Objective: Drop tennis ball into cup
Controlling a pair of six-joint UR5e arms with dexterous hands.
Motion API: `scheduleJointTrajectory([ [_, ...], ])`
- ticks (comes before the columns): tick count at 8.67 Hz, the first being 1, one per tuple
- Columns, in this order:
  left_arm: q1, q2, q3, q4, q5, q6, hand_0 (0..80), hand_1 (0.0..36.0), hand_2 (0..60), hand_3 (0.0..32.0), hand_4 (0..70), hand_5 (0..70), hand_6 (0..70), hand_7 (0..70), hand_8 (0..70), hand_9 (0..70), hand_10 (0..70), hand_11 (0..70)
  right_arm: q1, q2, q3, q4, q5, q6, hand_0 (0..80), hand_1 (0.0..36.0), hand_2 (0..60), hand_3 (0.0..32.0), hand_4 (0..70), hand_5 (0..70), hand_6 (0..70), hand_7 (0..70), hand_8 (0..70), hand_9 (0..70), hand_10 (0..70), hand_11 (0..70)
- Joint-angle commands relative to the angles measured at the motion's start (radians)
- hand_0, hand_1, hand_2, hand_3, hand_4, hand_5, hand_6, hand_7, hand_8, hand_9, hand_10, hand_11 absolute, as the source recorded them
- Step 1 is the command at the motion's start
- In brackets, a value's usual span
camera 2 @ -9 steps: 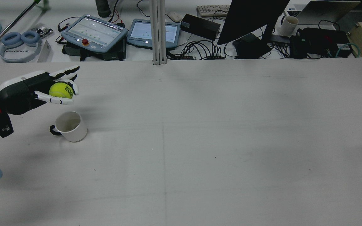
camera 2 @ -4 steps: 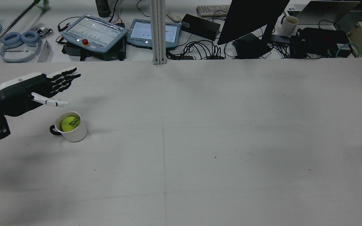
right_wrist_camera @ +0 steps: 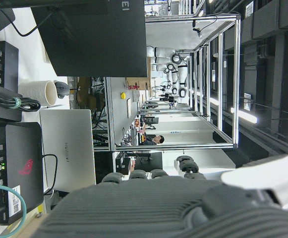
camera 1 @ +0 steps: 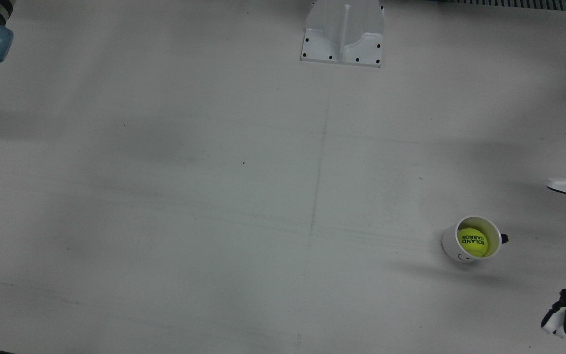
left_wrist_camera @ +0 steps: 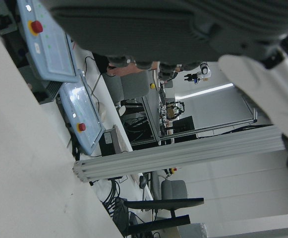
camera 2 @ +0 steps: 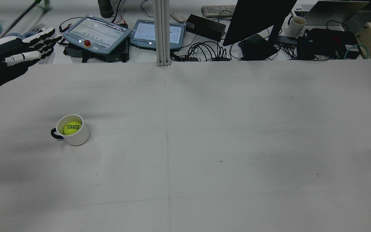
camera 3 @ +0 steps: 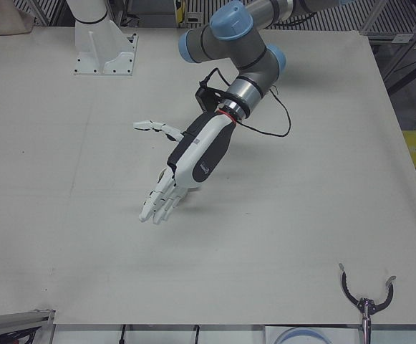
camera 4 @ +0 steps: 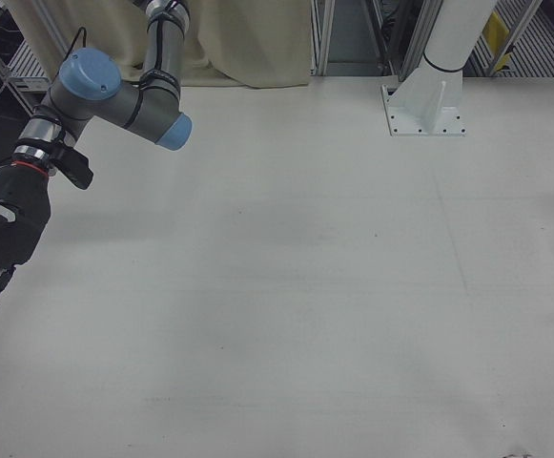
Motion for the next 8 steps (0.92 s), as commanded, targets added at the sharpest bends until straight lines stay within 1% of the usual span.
scheduleJointTrajectory([
  [1,-0.179,-0.118,0.099,0.041,-0.001,0.012,0.0,0.0,17.4,1.2,0.0,0.0,0.0,9.2,0.0,0.4,0.0,0.0,0.000,0.000,0.001,0.000,0.000,0.000,0.0,0.0,0.0,0.0,0.0,0.0,0.0,0.0,0.0,0.0,0.0,0.0],
  [2,-0.232,-0.113,0.133,0.035,-0.001,0.012,0.0,0.0,17.5,0.2,0.0,0.0,0.0,9.2,0.0,0.4,0.0,0.0,0.000,0.000,-0.001,-0.002,0.000,0.000,0.0,0.0,0.0,0.0,0.0,0.0,0.0,0.0,0.0,0.0,0.0,0.0],
  [3,-0.275,-0.113,0.173,0.035,-0.001,0.010,0.0,0.0,19.9,0.2,0.0,0.0,0.0,9.8,0.0,0.5,0.0,0.0,0.000,0.000,0.001,0.000,0.000,0.000,0.0,0.0,0.0,0.0,0.0,0.0,0.0,0.0,0.0,0.0,0.0,0.0],
  [4,-0.308,-0.113,0.207,0.043,-0.001,0.009,0.0,0.0,20.0,0.0,0.0,0.0,0.0,9.8,0.0,0.5,0.0,0.0,0.000,0.000,-0.001,0.000,0.000,0.000,0.0,0.0,0.0,0.0,0.0,0.0,0.0,0.0,0.0,0.0,0.0,0.0],
  [5,-0.314,-0.115,0.213,0.065,-0.001,0.006,0.0,2.7,18.4,0.0,0.0,0.0,0.0,9.9,0.0,0.5,0.0,0.0,0.000,0.000,0.001,0.000,0.000,0.000,0.0,0.0,0.0,0.0,0.0,0.0,0.0,0.0,0.0,0.0,0.0,0.0],
  [6,-0.314,-0.118,0.210,0.084,-0.001,0.006,0.0,2.7,18.4,0.0,0.0,0.0,0.0,9.9,0.0,0.5,0.0,0.0,0.000,0.000,0.001,-0.002,0.000,0.000,0.0,0.0,0.0,0.0,0.0,0.0,0.0,0.0,0.0,0.0,0.0,0.0],
  [8,-0.314,-0.118,0.210,0.090,-0.001,0.003,0.0,2.7,18.4,0.0,0.0,0.0,0.0,9.9,0.0,0.5,0.0,0.0,0.000,0.000,0.001,0.000,0.000,0.000,0.0,0.0,0.0,0.0,0.0,0.0,0.0,0.0,0.0,0.0,0.0,0.0],
])
